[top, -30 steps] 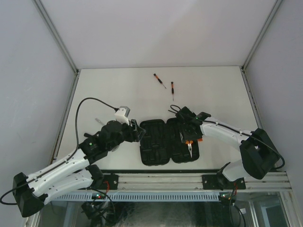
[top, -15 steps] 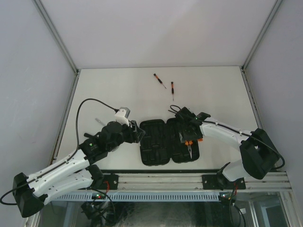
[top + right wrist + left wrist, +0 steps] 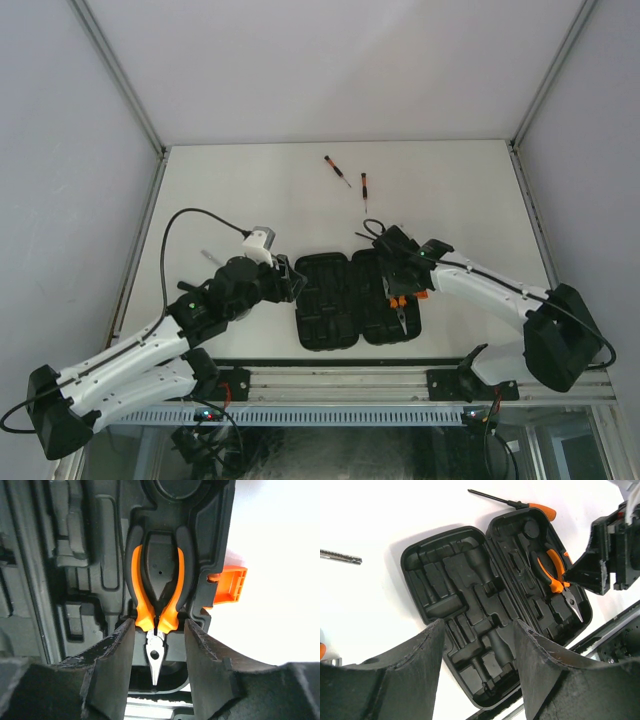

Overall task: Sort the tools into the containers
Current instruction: Place the pliers in the storage box.

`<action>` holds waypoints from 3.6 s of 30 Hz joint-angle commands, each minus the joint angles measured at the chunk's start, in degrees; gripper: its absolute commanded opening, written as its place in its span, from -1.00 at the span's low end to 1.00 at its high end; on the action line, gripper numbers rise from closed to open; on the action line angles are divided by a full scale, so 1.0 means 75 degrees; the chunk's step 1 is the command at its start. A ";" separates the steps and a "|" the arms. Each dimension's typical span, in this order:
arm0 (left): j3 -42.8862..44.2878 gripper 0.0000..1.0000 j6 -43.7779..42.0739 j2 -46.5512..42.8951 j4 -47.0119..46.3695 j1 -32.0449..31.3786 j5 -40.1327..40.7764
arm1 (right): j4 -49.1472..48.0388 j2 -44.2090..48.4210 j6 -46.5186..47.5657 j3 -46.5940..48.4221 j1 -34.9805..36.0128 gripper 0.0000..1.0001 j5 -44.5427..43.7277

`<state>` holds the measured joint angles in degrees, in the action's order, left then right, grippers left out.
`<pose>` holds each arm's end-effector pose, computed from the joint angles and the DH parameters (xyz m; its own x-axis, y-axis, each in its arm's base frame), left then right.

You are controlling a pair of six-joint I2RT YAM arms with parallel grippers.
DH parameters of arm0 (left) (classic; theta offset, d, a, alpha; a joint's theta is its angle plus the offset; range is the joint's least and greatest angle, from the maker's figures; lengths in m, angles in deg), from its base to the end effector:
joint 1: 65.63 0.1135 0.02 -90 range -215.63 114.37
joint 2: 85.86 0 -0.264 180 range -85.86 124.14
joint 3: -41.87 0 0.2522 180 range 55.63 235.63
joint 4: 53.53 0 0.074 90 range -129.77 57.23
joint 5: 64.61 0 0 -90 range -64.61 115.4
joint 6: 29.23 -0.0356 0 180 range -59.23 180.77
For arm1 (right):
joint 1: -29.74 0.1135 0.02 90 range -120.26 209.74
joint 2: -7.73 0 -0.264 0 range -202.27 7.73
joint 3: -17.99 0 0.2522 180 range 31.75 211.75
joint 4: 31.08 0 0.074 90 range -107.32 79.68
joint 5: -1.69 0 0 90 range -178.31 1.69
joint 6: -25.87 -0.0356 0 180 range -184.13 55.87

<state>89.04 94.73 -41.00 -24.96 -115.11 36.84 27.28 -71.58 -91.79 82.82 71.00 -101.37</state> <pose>0.1240 -0.1342 0.2617 -0.5900 -0.1523 -0.7929 0.3614 0.8283 -0.4281 0.1912 0.1570 0.2060 -0.9111 -0.1978 -0.3616 -0.1912 0.9801 -0.0543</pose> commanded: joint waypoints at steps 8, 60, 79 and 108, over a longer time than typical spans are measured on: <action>-0.0127 0.22 0.0297 0.0313 -0.0257 0.0113 -0.0088 | -0.0002 0.0839 -0.0195 0.0144 -0.0105 -0.45 -0.0068; -0.0596 0.18 0.0563 0.1348 -0.0988 0.0725 -0.1163 | -0.0216 -0.1126 -0.0255 -0.0466 -0.0447 -0.89 0.0720; -0.0621 0.18 0.0442 0.1203 -0.0830 0.1144 -0.1278 | -0.0498 0.0640 -0.0272 -0.0546 -0.0415 -0.69 0.0701; -0.0586 0.17 0.0338 0.1359 -0.0779 0.1310 -0.1340 | -0.1461 -0.0090 -0.0021 0.0043 -0.0344 -0.69 0.0822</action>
<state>85.37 98.10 -30.80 -29.75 -105.93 27.66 20.01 -70.64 -93.36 79.17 69.07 -94.88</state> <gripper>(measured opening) 0.587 0.162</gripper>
